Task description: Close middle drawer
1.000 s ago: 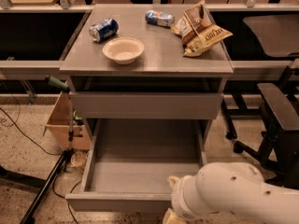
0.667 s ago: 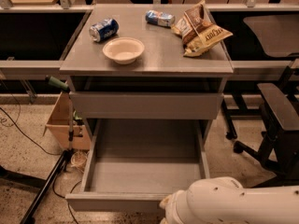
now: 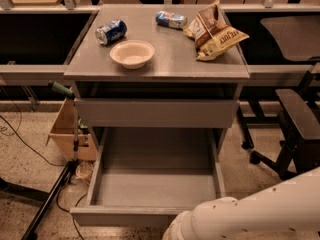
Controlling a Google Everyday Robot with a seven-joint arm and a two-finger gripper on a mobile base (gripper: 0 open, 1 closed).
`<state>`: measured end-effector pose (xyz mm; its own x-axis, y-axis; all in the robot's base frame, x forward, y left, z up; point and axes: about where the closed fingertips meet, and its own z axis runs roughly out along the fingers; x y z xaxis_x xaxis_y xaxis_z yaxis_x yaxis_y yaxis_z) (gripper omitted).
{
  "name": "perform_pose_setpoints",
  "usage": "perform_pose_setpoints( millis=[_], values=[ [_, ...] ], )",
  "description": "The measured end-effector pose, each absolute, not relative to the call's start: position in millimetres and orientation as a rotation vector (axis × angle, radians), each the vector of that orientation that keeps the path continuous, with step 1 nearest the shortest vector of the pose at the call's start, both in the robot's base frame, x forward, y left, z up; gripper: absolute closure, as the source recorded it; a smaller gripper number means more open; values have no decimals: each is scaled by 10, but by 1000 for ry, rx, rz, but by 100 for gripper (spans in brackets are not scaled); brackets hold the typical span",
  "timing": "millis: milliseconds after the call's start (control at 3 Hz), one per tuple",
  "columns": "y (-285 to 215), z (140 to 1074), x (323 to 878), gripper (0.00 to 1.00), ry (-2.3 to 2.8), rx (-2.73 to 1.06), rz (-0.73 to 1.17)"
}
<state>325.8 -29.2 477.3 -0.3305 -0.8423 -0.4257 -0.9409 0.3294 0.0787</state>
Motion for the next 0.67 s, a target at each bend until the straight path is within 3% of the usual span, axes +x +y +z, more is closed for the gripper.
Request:
perform_pose_setpoints(
  millis=[333,667],
  values=[
    [-199,4491,3318,100,2311,-1582,460],
    [-140,4197,3407,100,2330,-1558,465]
  ],
)
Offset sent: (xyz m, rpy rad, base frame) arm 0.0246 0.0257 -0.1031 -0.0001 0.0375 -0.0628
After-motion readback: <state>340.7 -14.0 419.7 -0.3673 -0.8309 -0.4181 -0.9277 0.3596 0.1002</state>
